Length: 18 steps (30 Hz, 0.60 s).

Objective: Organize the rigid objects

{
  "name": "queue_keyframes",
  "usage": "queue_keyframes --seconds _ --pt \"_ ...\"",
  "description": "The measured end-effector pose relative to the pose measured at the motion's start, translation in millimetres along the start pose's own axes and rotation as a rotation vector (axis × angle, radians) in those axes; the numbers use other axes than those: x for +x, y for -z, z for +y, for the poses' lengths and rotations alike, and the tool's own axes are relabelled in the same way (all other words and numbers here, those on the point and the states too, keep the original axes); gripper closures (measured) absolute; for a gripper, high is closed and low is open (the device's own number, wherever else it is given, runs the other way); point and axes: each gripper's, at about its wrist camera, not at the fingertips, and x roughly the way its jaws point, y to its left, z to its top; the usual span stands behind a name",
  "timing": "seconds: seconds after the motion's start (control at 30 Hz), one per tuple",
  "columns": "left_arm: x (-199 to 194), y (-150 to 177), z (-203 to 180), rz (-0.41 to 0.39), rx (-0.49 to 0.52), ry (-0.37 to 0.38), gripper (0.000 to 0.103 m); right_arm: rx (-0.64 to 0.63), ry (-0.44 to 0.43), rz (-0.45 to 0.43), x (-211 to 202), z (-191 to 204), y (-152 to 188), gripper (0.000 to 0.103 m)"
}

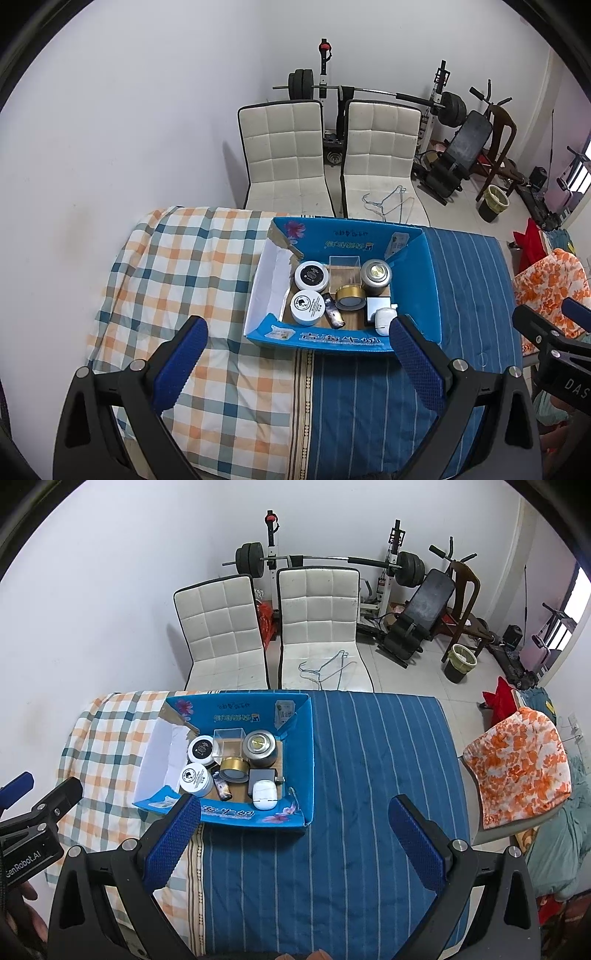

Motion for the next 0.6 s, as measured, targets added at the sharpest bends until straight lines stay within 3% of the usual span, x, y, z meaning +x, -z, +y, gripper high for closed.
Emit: queue_keyframes --seconds 0.6 --pt "-2.1 3.9 -3.0 -0.005 -0.001 0.001 0.002 0.006 0.011 -0.007 -4.6 -0.1 -0.4 0.0"
